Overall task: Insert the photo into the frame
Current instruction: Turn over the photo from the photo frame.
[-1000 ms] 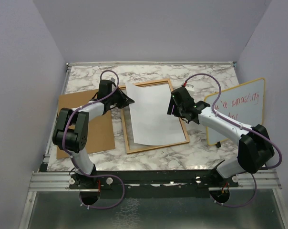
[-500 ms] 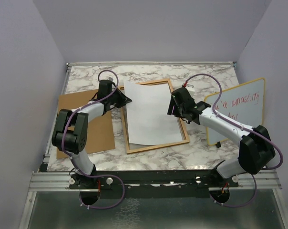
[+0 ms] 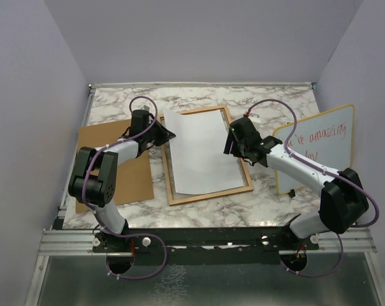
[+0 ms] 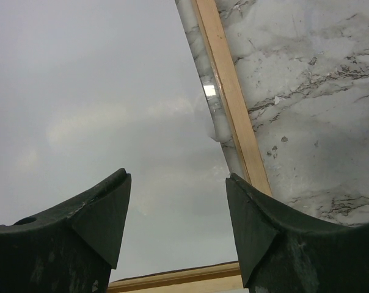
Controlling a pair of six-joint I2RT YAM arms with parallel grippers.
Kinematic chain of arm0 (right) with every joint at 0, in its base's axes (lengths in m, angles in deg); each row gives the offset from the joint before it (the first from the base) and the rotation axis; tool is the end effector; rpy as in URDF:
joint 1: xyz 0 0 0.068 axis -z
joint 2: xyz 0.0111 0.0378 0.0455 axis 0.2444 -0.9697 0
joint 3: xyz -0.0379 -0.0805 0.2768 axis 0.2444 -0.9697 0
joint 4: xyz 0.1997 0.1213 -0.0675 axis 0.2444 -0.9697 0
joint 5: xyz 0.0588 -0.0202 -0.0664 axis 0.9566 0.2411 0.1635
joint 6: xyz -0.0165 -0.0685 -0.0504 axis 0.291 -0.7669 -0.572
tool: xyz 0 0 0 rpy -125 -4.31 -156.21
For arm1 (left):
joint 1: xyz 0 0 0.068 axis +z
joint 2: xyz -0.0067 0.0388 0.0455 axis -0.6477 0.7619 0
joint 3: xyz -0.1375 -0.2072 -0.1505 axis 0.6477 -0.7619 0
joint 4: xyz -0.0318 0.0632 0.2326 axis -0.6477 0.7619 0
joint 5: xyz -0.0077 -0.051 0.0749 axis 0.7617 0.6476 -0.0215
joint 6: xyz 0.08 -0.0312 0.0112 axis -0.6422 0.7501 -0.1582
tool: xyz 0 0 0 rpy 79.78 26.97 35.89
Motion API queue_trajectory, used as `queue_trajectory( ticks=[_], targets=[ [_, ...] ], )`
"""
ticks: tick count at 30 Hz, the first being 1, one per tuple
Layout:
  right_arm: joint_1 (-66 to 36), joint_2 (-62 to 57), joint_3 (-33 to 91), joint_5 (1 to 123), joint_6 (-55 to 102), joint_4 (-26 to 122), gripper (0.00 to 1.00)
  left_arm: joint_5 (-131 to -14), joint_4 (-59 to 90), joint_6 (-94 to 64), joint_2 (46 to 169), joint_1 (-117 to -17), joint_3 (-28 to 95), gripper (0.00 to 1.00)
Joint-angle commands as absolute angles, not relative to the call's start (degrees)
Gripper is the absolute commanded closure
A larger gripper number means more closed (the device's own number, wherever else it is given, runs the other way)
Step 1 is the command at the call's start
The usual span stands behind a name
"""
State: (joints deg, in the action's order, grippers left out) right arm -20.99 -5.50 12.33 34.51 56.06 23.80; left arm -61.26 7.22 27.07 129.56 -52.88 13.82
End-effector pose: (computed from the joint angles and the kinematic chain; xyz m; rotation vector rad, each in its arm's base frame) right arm 0.2719 0.1592 0.2422 0.2396 2.3697 0.1891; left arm 0.3647 -0.1074 0.1954 -0.6025 2.2347 -0.9971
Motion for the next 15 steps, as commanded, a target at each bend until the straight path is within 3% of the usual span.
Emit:
queue_trajectory(
  ticks=[1,13,15],
  targets=[
    [-20.7,-3.7,11.3,35.2,56.9,24.5,0.32,-56.9,4.1,27.1,132.8,-53.8,15.3,1.0],
    [-20.7,-3.4,10.9,35.7,57.2,24.6,0.32,-56.3,5.8,25.9,135.6,-54.0,17.4,1.0],
    [-20.7,-3.3,10.8,35.8,57.2,24.5,0.32,-57.3,6.6,26.1,135.3,-54.0,17.2,0.94]
  ],
)
